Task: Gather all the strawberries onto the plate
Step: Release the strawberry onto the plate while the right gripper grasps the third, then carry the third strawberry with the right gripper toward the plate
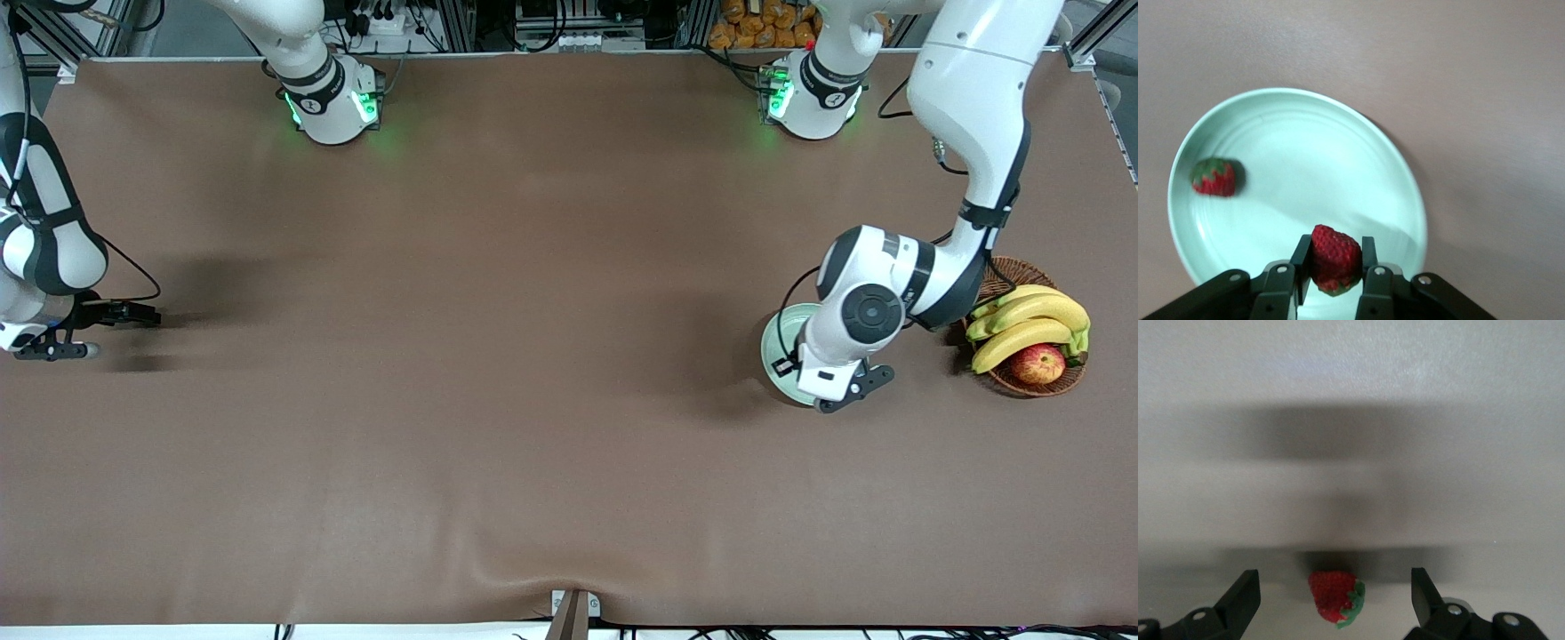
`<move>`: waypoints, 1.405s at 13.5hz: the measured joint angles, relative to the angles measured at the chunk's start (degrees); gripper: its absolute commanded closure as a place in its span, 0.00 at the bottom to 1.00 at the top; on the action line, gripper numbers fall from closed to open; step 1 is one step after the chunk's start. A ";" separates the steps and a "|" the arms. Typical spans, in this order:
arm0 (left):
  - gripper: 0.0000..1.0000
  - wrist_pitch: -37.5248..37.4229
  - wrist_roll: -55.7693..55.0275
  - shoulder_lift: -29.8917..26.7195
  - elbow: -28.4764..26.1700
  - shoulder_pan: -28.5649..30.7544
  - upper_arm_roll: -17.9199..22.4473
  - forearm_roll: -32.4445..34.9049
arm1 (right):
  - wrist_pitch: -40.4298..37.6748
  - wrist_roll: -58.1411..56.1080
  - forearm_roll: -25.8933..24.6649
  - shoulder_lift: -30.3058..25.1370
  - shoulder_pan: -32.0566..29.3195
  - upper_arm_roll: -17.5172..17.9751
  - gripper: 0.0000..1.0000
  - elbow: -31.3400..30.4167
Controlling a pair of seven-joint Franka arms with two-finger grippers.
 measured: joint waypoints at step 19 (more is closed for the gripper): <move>0.00 -8.50 -2.54 -3.46 16.42 -1.14 -11.62 -10.72 | -1.11 -3.63 -0.69 0.16 -0.88 0.88 1.00 -0.76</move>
